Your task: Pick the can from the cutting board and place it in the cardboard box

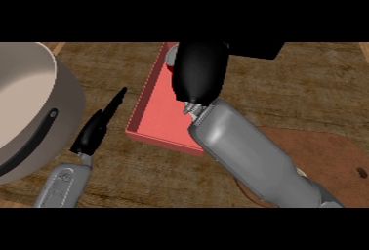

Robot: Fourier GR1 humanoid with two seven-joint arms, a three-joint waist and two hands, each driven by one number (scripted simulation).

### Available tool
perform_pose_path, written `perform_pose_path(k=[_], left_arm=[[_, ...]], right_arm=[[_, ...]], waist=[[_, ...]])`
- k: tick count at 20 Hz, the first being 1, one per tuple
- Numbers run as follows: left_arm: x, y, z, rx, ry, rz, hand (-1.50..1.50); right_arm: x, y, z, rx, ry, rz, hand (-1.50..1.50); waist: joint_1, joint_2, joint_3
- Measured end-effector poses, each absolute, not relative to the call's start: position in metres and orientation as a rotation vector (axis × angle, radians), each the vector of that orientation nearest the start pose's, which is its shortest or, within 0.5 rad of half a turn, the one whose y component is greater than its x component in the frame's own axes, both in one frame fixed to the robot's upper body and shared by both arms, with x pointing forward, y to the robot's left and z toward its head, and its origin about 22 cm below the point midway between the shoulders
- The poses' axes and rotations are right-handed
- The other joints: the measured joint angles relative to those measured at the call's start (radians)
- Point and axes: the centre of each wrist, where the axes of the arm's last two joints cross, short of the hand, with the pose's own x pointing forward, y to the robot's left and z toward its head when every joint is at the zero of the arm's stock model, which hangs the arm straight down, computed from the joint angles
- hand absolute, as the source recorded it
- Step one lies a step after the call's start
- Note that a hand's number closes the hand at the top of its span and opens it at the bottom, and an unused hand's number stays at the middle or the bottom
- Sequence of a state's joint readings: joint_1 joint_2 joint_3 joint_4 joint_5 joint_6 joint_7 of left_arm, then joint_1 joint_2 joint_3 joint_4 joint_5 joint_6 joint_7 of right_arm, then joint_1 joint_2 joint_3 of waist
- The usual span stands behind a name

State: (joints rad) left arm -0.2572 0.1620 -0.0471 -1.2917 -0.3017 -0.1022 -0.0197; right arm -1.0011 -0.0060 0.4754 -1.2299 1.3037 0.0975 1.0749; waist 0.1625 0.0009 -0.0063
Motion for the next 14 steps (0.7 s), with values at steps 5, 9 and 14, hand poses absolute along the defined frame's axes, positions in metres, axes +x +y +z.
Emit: perform_pose_path(k=[5, 9, 14], left_arm=[[0.303, 0.240, -0.001, 0.225, -1.494, -0.529, 0.00], [0.302, 0.247, -0.001, 0.243, -1.496, -0.508, 0.00], [0.301, 0.252, 0.000, 0.256, -1.503, -0.500, 0.00]], right_arm=[[0.341, 0.017, 0.201, -1.515, -1.313, 0.810, 1.50], [0.350, 0.023, 0.203, -1.495, -1.255, 0.844, 1.50], [0.368, 0.009, 0.182, -1.329, -1.108, 0.866, -1.50]], waist=[[-0.028, 0.005, 0.001], [-0.047, 0.007, 0.002], [-0.061, 0.011, 0.004]])
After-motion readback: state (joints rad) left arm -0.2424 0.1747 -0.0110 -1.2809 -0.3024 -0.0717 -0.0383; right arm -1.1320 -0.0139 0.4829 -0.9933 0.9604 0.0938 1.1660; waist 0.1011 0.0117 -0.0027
